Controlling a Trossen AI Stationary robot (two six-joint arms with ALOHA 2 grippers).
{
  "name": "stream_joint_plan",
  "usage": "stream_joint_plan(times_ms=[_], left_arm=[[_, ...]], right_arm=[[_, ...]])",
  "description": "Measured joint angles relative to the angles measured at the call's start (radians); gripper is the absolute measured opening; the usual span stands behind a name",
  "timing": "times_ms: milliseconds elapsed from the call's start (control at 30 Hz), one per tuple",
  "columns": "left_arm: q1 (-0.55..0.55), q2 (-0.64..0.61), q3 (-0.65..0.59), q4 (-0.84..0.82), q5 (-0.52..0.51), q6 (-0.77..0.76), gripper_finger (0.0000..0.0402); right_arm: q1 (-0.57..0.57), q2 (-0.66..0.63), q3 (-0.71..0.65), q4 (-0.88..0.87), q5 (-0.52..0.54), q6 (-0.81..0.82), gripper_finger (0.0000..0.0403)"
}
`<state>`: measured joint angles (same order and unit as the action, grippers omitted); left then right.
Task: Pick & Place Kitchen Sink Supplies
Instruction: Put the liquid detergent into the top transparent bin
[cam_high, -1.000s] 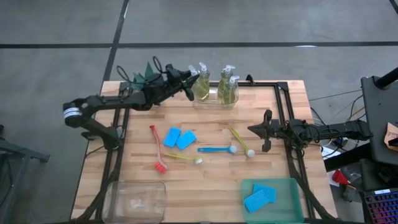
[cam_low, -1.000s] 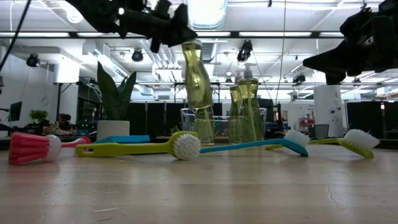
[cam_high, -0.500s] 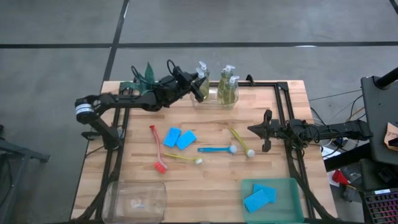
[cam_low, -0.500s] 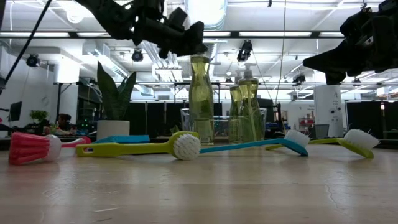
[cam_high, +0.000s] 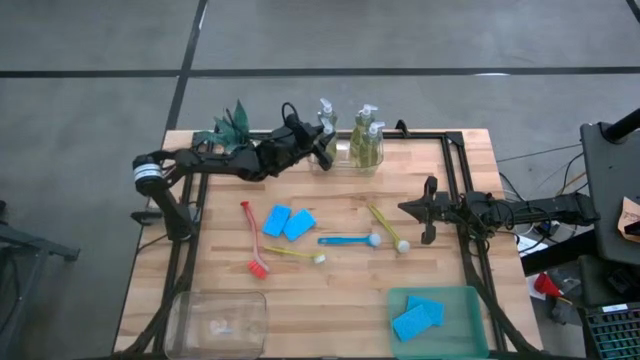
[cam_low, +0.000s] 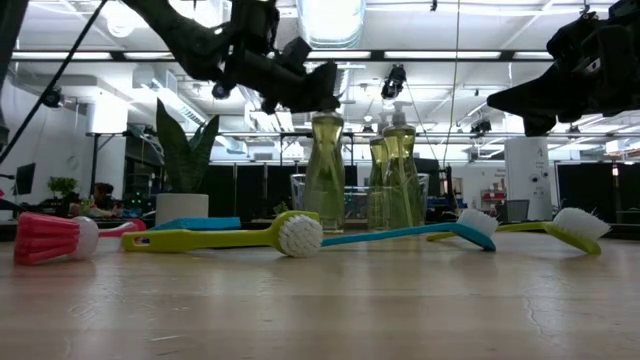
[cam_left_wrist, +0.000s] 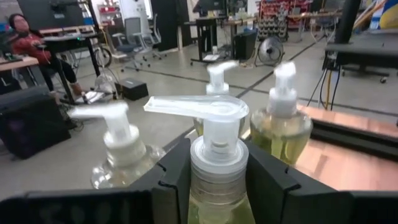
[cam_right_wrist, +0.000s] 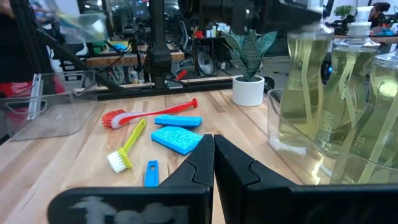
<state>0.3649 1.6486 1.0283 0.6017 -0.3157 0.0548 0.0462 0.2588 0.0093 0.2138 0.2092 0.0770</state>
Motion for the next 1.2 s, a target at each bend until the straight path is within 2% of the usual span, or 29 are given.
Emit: stream_joint_plan(times_ms=[533, 1200], left_arm=[[0.0, 0.062, -0.001, 0.043, 0.004, -0.007, 0.012], [0.0, 0.068, -0.001, 0.059, 0.007, -0.002, 0.0122]], right_arm=[[0.0, 0.0, 0.0, 0.0, 0.0, -0.001, 0.0009], [0.0, 0.0, 0.0, 0.0, 0.0, -0.001, 0.0009]])
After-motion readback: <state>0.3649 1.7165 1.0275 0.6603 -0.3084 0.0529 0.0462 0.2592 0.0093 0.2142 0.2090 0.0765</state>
